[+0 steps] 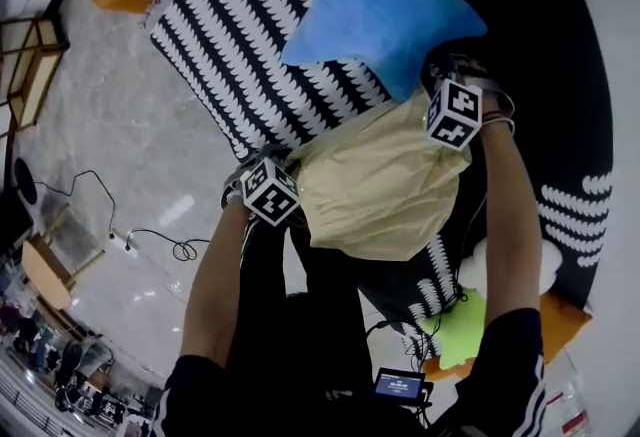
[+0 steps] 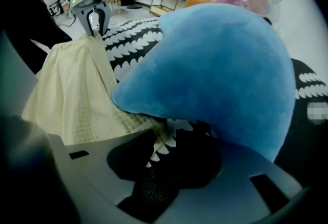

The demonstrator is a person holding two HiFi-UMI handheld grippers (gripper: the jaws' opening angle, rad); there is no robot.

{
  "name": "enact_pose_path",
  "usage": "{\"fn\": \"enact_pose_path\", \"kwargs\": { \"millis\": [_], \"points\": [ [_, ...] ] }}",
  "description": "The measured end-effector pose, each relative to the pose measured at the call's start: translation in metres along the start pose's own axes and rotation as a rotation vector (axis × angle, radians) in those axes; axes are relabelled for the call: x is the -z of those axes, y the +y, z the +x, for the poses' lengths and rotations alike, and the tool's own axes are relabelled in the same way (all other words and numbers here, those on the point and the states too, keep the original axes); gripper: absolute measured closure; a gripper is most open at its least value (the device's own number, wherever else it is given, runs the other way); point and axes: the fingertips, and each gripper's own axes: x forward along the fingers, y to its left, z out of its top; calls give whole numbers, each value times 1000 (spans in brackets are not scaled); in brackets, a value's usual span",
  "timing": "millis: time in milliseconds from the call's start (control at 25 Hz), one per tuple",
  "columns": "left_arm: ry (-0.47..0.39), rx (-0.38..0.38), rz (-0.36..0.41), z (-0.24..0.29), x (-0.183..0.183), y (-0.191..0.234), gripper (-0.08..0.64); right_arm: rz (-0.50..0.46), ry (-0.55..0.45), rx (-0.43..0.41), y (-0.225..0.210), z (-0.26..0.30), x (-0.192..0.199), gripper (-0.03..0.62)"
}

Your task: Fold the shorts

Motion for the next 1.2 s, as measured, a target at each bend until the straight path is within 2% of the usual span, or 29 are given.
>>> {"fn": "enact_pose_path", "kwargs": {
  "millis": [120,200,240,280,400,640,840,920,1120,1200],
  "points": [
    [5,2,16,0,2,2,474,-17,33,-71,12,13,5,459],
    [6,17,40,-1,1,0,532,-5,55,-119,18,15,10,513],
    [8,23,51,-2,0,-1,538,-1,62,-128,18,13,11,539],
    [8,24,59,-3,-1,-1,541,5,63,-127,16,11,12,560],
    [-10,5,61,-11,0,4,545,31,35,-110,14,-1,15,563],
    [-139,-41,49,-49,-9,4,546,27,-42,-101,20,-62,23,563],
    [-214,-76,71,-94,-17,16,546,89,-133,21,-21,-125,11,565],
    [-245,-95,85,-112,-25,23,546,86,-148,69,-41,-147,2,565],
    [-312,-199,51,-143,-38,74,546,99,-157,223,-80,-167,-24,565],
    [-329,-235,65,-156,-44,93,546,116,-154,280,-92,-170,-32,565]
  ]
}}
